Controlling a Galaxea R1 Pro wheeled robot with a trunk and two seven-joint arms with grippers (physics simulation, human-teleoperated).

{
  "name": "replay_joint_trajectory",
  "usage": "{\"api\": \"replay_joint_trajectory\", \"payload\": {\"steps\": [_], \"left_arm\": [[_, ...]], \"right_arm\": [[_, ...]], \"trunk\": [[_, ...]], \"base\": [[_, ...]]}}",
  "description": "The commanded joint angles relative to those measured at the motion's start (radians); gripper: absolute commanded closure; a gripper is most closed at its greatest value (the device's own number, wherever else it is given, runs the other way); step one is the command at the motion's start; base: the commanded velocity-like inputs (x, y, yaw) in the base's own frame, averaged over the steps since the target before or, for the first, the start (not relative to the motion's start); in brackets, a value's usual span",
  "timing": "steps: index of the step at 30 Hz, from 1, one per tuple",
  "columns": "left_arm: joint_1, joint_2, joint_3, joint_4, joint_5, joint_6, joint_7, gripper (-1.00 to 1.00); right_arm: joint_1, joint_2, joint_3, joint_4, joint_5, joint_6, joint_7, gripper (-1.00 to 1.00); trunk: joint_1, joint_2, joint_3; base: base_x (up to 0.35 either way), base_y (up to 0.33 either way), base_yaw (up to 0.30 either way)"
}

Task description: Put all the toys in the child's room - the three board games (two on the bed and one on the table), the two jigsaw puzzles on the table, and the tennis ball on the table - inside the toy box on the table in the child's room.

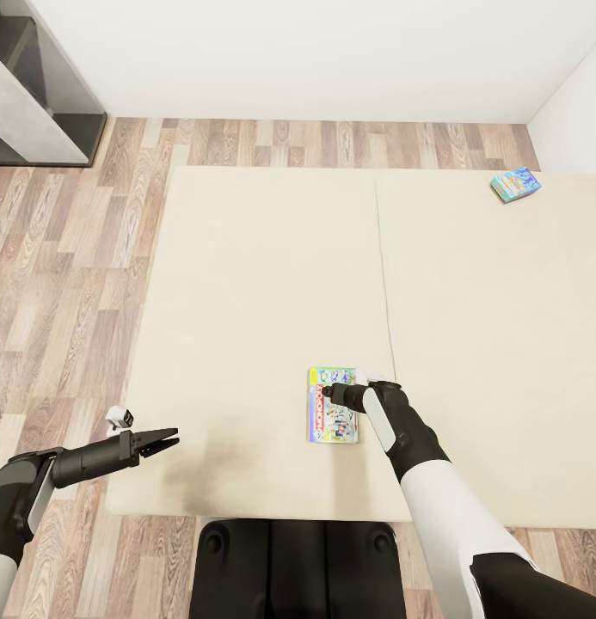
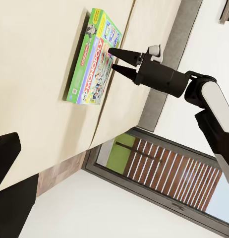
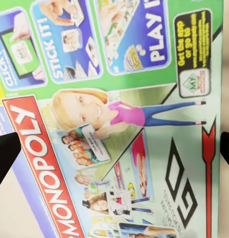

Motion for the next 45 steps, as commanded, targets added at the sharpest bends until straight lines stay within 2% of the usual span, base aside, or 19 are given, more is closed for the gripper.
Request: {"api": "replay_joint_trajectory", "payload": {"steps": [1, 45], "left_arm": [[0.000, 0.000, 0.000, 0.000, 0.000, 0.011, -0.004, -1.00], [0.000, 0.000, 0.000, 0.000, 0.000, 0.011, -0.004, -1.00]], "right_arm": [[0.000, 0.001, -0.002, -0.001, -0.011, 0.004, -0.009, -1.00], [0.000, 0.001, -0.002, -0.001, -0.012, 0.004, -0.009, -1.00]], "trunk": [[0.001, -0.002, -0.001], [0.001, -0.002, -0.001]], "base": [[0.000, 0.000, 0.000], [0.000, 0.020, 0.000]]}}
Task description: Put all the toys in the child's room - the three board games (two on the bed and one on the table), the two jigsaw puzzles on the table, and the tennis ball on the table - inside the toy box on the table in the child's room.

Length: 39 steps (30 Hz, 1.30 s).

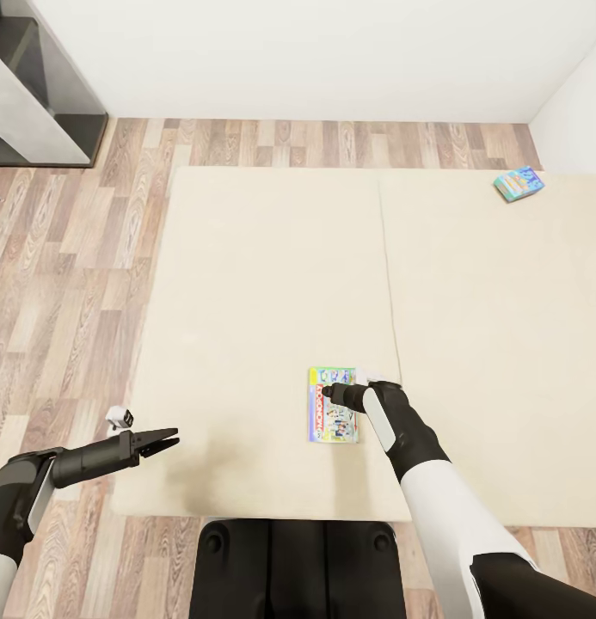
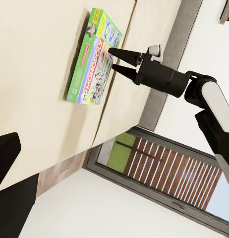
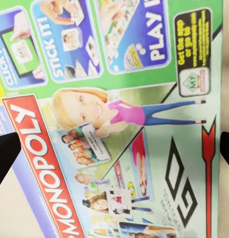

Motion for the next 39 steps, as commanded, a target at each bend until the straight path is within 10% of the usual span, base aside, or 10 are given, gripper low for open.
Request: {"api": "replay_joint_trajectory", "payload": {"steps": [1, 39], "left_arm": [[0.000, 0.000, 0.000, 0.000, 0.000, 0.010, -0.004, -1.00], [0.000, 0.000, 0.000, 0.000, 0.000, 0.010, -0.004, -1.00]], "right_arm": [[0.000, 0.001, -0.002, -0.001, -0.011, 0.004, -0.009, -1.00], [0.000, 0.001, -0.002, -0.001, -0.011, 0.004, -0.009, -1.00]], "trunk": [[0.001, -0.002, -0.001], [0.001, -0.002, -0.001]], "base": [[0.000, 0.060, 0.000], [0.000, 0.041, 0.000]]}}
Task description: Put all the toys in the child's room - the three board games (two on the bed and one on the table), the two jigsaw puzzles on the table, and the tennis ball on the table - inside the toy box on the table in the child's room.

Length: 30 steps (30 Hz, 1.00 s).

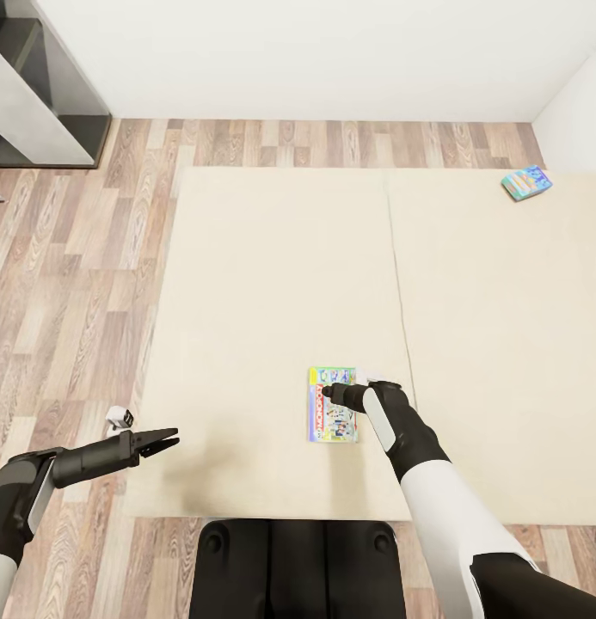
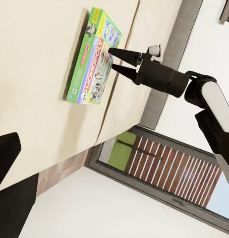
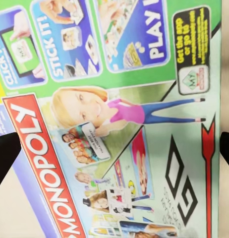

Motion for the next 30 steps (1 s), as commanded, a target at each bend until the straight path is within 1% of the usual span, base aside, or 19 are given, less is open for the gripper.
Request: {"api": "replay_joint_trajectory", "payload": {"steps": [1, 30], "left_arm": [[0.000, 0.000, 0.000, 0.000, 0.000, 0.011, -0.004, -1.00], [0.000, 0.000, 0.000, 0.000, 0.000, 0.011, -0.004, -1.00]], "right_arm": [[0.000, 0.001, -0.002, -0.001, -0.011, 0.004, -0.009, -1.00], [0.000, 0.001, -0.002, -0.003, -0.011, 0.004, -0.009, -1.00]], "trunk": [[0.001, -0.002, -0.001], [0.001, -0.002, -0.001]], "base": [[0.000, 0.005, 0.000], [0.000, 0.052, 0.000]]}}
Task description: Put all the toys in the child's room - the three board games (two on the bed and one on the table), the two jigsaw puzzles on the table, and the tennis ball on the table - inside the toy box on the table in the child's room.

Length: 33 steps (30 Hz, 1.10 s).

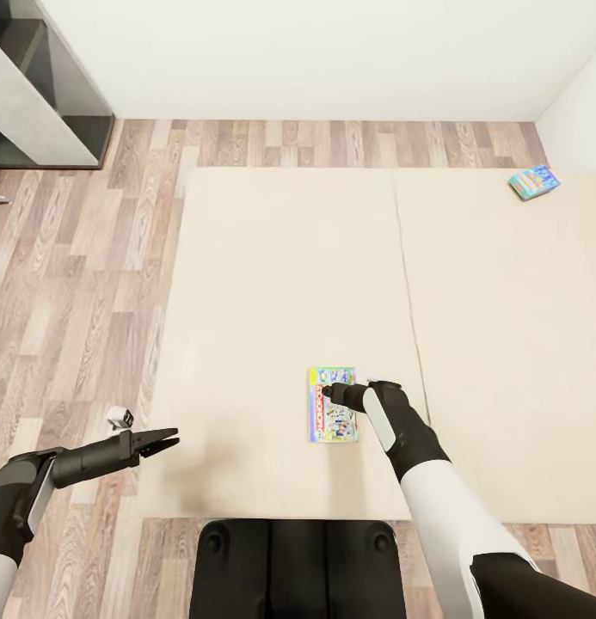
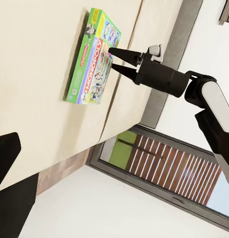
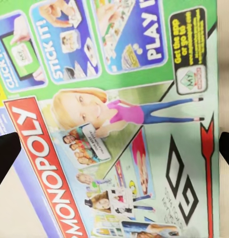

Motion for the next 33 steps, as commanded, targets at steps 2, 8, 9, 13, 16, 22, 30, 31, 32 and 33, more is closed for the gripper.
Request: {"api": "replay_joint_trajectory", "payload": {"steps": [2, 8, 9, 13, 16, 22, 30, 31, 32, 33], "left_arm": [[0.000, 0.000, 0.000, 0.000, 0.000, 0.011, -0.004, -1.00], [0.000, 0.000, 0.000, 0.000, 0.000, 0.010, -0.004, -1.00], [0.000, 0.000, 0.000, 0.000, 0.000, 0.010, -0.004, -1.00], [0.000, 0.000, 0.000, 0.000, 0.000, 0.011, -0.004, -1.00], [0.000, 0.000, 0.000, 0.000, 0.000, 0.011, -0.004, -1.00], [0.000, 0.000, 0.000, 0.000, -0.001, 0.011, -0.004, -1.00], [0.000, 0.000, 0.000, 0.000, -0.002, 0.010, -0.004, -1.00], [0.000, 0.000, 0.000, 0.000, -0.001, 0.010, -0.004, -1.00], [0.000, 0.000, 0.000, 0.000, -0.002, 0.011, -0.004, -1.00], [0.000, 0.000, 0.000, 0.000, -0.002, 0.011, -0.004, -1.00]], "right_arm": [[0.000, 0.001, -0.002, -0.001, -0.011, 0.004, -0.009, -1.00], [0.000, 0.001, -0.002, -0.001, -0.011, 0.004, -0.009, -1.00], [0.000, 0.001, -0.002, -0.001, -0.012, 0.004, -0.009, -1.00], [0.000, 0.001, -0.002, -0.001, -0.012, 0.004, -0.009, -1.00], [0.000, 0.001, -0.002, -0.001, -0.012, 0.004, -0.009, -1.00], [0.000, 0.001, -0.002, -0.001, -0.012, 0.004, -0.009, -1.00], [0.000, 0.001, -0.002, -0.001, -0.012, 0.004, -0.009, -1.00], [0.000, 0.001, -0.001, -0.001, -0.012, 0.004, -0.009, -1.00], [0.000, 0.001, -0.001, -0.002, -0.012, 0.004, -0.009, -1.00], [0.000, 0.001, -0.002, -0.002, -0.012, 0.004, -0.009, -1.00]], "trunk": [[0.001, -0.002, -0.001], [0.001, -0.002, -0.001], [0.001, -0.002, -0.001], [0.001, -0.002, -0.001], [0.001, -0.002, -0.001], [0.001, -0.002, -0.001], [0.001, -0.002, -0.001], [0.001, -0.002, -0.001], [0.001, -0.002, -0.001], [0.001, -0.002, -0.001]], "base": [[0.000, 0.066, 0.000], [0.000, 0.034, 0.000], [0.000, 0.017, 0.000], [0.000, 0.068, 0.000], [0.000, 0.050, 0.000], [0.000, 0.058, 0.000], [0.000, 0.037, 0.000], [0.000, 0.066, 0.000], [0.000, 0.048, 0.000], [0.000, 0.039, 0.000]]}}
